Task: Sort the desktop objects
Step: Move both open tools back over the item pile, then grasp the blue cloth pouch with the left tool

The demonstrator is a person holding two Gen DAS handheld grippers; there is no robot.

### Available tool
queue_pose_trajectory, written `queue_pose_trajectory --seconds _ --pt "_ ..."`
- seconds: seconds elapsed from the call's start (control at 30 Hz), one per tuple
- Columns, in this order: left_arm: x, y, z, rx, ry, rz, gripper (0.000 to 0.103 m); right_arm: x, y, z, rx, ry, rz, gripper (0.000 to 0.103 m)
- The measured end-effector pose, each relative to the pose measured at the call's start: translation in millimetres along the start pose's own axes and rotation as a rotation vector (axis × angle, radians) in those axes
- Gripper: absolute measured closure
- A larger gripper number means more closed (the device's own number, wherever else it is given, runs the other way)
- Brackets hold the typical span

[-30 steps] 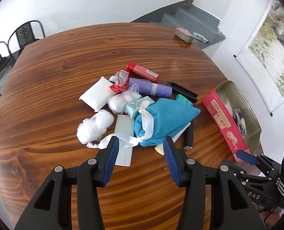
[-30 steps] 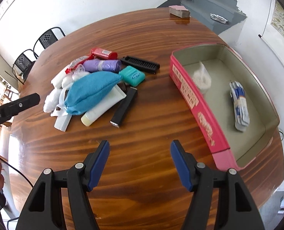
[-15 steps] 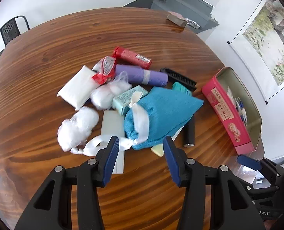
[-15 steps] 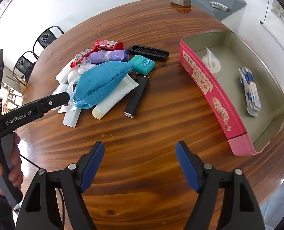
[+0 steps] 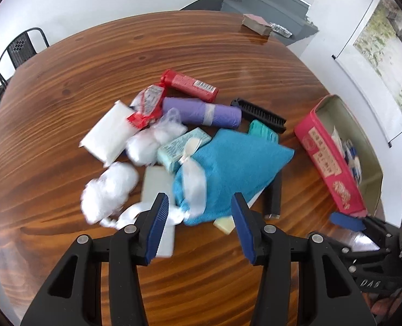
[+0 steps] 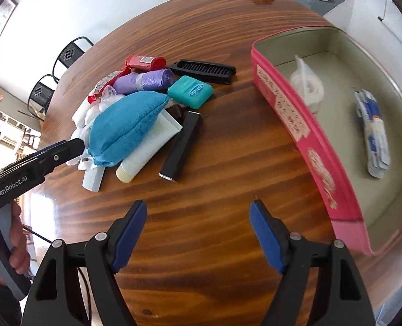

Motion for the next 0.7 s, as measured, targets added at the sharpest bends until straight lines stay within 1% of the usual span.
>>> queue_pose_trajectory --seconds 0.2,0.27,0.33,0.43,0.6,0.7 --pt "16 -35 -20 -0.054 0.023 0.097 0.051 15 -2 -6 -0.007 -0.026 -0.009 0.022" --pt "20 -44 -25 -0.065 0.023 0.100 0.046 21 0 -7 -0.010 -0.027 -0.004 0.022" --pt "25 -47 -29 -0.055 0.019 0.101 0.032 29 3 -10 -0.010 -0.030 -0.004 0.022" --pt "33 -46 -26 -0.038 0.003 0.082 0.025 36 4 -14 -0.015 -0.033 -0.013 0.022" --pt "37 -44 -13 -0.028 -0.030 0.062 0.024 34 -6 -19 -0.051 -0.005 -0.040 0.022" --pt "32 -37 -7 -0.035 -0.011 0.070 0.024 28 -11 -20 -0.071 0.031 -0.057 0.022"
Point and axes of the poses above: each gripper's, at about its wrist camera, not at the fingertips, and y roughly against the way its jaws point, x to its right, z to its underside, the point moved 5 cm from there along -y, roughly the way its jaws point, and after that the axes turned 14 degrees about -z, right-handed, at the moved point
